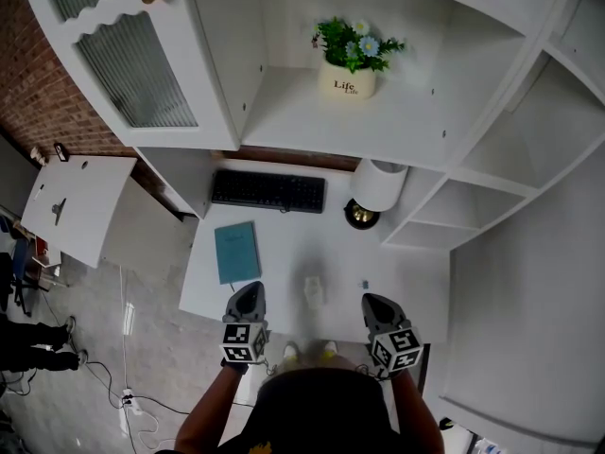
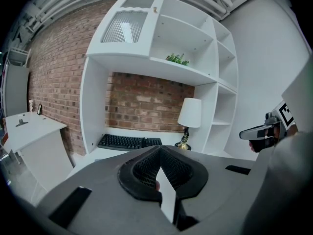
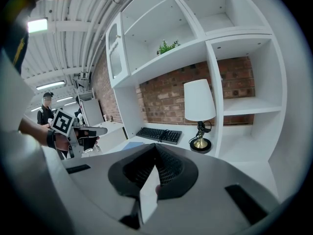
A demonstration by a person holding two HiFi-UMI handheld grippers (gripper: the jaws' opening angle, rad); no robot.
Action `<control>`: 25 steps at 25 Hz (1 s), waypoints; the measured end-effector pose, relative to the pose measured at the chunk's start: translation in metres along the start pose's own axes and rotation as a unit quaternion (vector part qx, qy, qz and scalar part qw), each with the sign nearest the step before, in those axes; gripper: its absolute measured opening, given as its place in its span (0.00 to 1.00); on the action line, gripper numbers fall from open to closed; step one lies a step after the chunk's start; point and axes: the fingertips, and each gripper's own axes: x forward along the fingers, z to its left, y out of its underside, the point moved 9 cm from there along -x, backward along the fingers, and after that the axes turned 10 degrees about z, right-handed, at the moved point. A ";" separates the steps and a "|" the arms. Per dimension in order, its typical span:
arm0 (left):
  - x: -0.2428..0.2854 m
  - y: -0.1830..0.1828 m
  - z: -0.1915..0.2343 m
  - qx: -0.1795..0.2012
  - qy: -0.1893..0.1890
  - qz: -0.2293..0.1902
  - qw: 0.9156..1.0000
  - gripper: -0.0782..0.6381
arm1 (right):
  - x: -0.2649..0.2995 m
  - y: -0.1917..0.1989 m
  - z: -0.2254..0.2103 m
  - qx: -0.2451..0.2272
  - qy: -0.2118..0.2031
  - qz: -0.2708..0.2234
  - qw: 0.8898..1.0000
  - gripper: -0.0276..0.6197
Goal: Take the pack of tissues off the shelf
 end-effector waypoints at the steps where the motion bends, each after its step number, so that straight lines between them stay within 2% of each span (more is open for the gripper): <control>1: 0.000 0.000 0.000 0.000 0.000 0.000 1.000 0.13 | 0.000 0.000 0.000 0.000 0.000 0.000 1.000 0.05; 13: -0.004 0.002 -0.004 0.001 0.003 -0.001 1.000 0.13 | -0.006 0.000 0.000 -0.003 0.006 0.000 1.000 0.05; 20: -0.008 0.008 -0.004 0.004 0.016 0.011 1.000 0.13 | -0.015 -0.004 -0.010 -0.005 0.028 0.001 1.000 0.05; 25: -0.005 0.015 -0.002 -0.001 0.041 0.036 0.999 0.13 | -0.012 -0.014 -0.016 -0.045 0.019 0.020 0.999 0.05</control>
